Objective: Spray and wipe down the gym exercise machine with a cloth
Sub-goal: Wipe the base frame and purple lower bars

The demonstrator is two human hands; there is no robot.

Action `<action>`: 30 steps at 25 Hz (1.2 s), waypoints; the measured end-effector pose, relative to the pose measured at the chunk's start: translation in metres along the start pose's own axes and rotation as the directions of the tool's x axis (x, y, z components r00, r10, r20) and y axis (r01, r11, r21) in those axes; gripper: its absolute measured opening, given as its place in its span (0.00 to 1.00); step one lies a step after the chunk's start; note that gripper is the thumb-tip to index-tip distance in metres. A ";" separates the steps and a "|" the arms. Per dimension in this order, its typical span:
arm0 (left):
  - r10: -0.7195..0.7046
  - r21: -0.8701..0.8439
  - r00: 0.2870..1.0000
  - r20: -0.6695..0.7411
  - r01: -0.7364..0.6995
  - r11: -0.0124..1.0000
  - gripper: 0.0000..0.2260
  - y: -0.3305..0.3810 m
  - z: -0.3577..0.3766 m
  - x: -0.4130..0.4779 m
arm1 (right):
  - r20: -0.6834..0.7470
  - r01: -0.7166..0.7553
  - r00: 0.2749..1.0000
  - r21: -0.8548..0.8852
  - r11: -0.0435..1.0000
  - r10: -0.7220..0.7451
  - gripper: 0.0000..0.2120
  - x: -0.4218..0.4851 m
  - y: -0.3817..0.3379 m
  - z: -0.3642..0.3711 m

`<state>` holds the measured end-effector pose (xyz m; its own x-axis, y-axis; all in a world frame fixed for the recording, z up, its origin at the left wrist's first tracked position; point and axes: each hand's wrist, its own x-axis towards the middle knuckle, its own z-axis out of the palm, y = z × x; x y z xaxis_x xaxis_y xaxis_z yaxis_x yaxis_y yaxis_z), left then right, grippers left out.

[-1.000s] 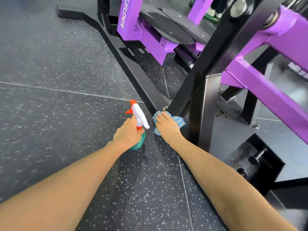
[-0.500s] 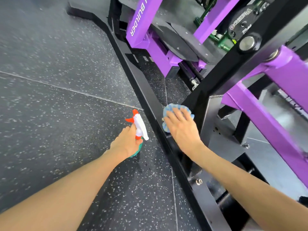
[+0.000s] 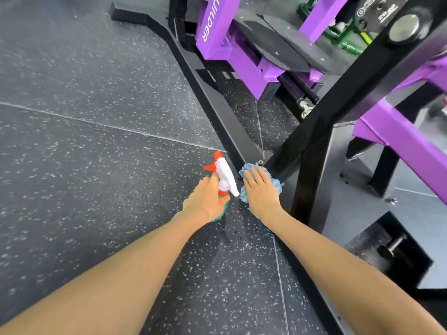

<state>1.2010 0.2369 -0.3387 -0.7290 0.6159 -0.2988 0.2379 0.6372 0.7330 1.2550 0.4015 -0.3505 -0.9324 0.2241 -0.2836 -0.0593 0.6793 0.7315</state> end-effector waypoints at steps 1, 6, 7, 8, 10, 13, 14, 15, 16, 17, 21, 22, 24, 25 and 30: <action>0.005 -0.002 1.000 0.001 -0.005 1.000 0.24 -0.001 0.000 0.000 | 0.018 -0.002 1.000 -0.004 1.000 0.002 0.30 -0.004 -0.004 0.004; 0.018 -0.003 1.000 0.007 -0.018 1.000 0.26 -0.004 0.000 0.001 | 0.082 0.137 0.988 -0.069 0.988 -0.132 0.29 -0.102 -0.029 0.050; 0.008 0.003 1.000 0.001 -0.008 1.000 0.26 -0.003 0.001 0.000 | 0.092 0.159 0.984 -0.081 0.984 -0.151 0.29 -0.121 -0.030 0.055; 0.002 0.009 1.000 -0.010 -0.002 1.000 0.26 0.000 0.001 -0.001 | 0.098 0.166 0.983 -0.074 0.983 -0.158 0.29 -0.137 -0.031 0.058; -0.022 0.000 0.999 -0.042 0.022 1.000 0.25 0.002 0.001 -0.003 | 0.138 0.160 0.979 -0.045 0.986 -0.153 0.29 -0.156 -0.034 0.061; -0.044 -0.018 0.998 -0.037 0.044 0.999 0.26 0.006 0.007 -0.007 | 0.206 0.140 0.969 0.010 0.990 -0.139 0.30 -0.187 -0.031 0.066; -0.050 -0.011 0.998 -0.032 0.050 0.999 0.25 0.008 0.009 -0.010 | 0.220 0.134 0.966 0.029 0.991 -0.137 0.31 -0.202 -0.031 0.072; -0.058 0.000 0.998 -0.030 0.058 0.998 0.25 0.010 0.013 -0.014 | 0.247 0.138 0.958 0.060 0.989 -0.148 0.31 -0.218 -0.029 0.075; -0.058 0.015 0.998 -0.024 0.059 0.998 0.24 0.013 0.016 -0.018 | 0.264 0.152 0.950 0.081 0.985 -0.168 0.32 -0.234 -0.027 0.075; -0.053 0.026 0.999 -0.009 0.053 0.998 0.24 0.017 0.020 -0.022 | 0.299 0.149 0.938 0.102 0.984 -0.173 0.32 -0.247 -0.024 0.076; -0.006 0.030 0.996 0.093 0.004 1.000 0.20 0.032 0.041 -0.035 | 0.069 -0.135 0.991 0.538 0.832 0.116 0.23 -0.261 -0.012 0.061; 0.008 0.028 0.994 0.111 -0.011 1.000 0.18 0.036 0.046 -0.038 | -0.023 -0.242 0.943 0.641 0.728 0.333 0.24 -0.251 -0.003 0.058; 0.024 0.029 0.990 0.142 -0.029 0.999 0.18 0.043 0.057 -0.046 | -0.087 -0.296 0.770 0.829 0.475 0.632 0.25 -0.220 0.022 0.052; 0.027 0.035 0.987 0.156 -0.033 0.999 0.19 0.047 0.061 -0.049 | -0.010 -0.323 0.715 0.882 0.343 0.699 0.28 -0.202 0.032 0.043; 0.055 -0.009 0.984 0.171 -0.055 0.998 0.24 0.052 0.071 -0.052 | 0.406 -0.572 0.820 0.574 0.586 0.403 0.33 -0.153 -0.015 0.025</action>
<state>1.2970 0.2708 -0.3288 -0.5939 0.7205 -0.3581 0.2712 0.5983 0.7540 1.4069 0.3748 -0.3333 -0.6439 0.7411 -0.1900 0.7032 0.6711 0.2346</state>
